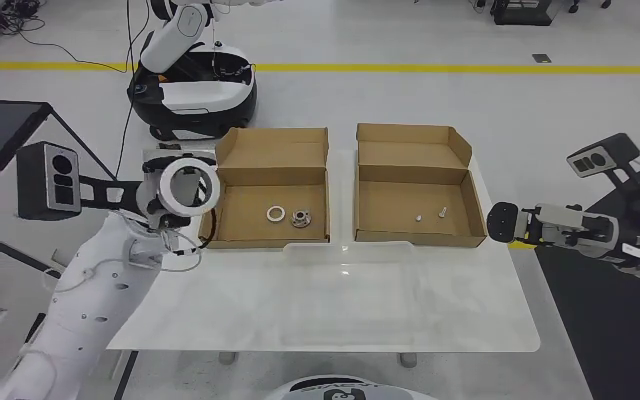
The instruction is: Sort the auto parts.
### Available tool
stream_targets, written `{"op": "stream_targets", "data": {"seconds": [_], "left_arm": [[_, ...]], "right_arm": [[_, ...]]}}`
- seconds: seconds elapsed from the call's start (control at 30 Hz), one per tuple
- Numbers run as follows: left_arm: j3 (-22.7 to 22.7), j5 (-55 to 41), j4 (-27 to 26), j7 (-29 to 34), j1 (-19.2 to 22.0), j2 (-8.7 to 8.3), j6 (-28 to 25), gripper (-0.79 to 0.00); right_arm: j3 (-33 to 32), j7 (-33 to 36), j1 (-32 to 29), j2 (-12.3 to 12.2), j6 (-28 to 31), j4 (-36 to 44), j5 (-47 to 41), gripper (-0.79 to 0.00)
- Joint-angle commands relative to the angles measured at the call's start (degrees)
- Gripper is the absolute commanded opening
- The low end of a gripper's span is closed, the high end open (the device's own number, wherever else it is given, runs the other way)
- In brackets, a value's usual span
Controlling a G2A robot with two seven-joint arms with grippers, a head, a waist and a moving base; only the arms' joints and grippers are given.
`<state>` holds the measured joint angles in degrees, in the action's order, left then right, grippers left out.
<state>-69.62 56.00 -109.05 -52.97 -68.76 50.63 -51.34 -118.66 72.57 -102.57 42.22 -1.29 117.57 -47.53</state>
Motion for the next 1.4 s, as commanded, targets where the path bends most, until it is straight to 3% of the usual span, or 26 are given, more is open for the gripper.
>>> {"op": "stream_targets", "data": {"seconds": [0.0,0.23,0.43,0.77,0.97,1.2,1.37], "left_arm": [[-0.71,0.74,0.85,0.83,-0.64,0.08,-0.83,-0.785],[-2.33,4.57,2.83,3.92,-1.96,0.31,-3.91,-0.785],[-2.87,-0.25,1.3,3.52,-2.44,1.11,-3.52,-0.785],[-7.82,-10.65,-1.6,6.35,-3.31,4.0,-6.35,-0.785],[-8.18,-7.7,-0.74,6.67,-3.55,5.58,-6.66,-0.785],[-6.07,1.55,1.23,6.67,-3.21,5.18,-6.66,-0.785],[-5.13,2.79,2.26,6.67,-2.48,4.55,-6.66,-0.785]], "right_arm": [[0.0,0.0,0.0,0.0,0.0,0.0,0.0,0.0],[0.0,0.0,0.0,0.0,0.0,0.0,0.0,0.0],[0.0,0.0,0.0,0.0,0.0,0.0,0.0,0.0],[0.0,0.0,0.0,0.0,0.0,0.0,0.0,0.0],[0.0,0.0,0.0,0.0,0.0,0.0,0.0,0.0],[0.0,0.0,0.0,0.0,0.0,0.0,0.0,0.0],[0.0,0.0,0.0,0.0,0.0,0.0,0.0,0.0]]}}
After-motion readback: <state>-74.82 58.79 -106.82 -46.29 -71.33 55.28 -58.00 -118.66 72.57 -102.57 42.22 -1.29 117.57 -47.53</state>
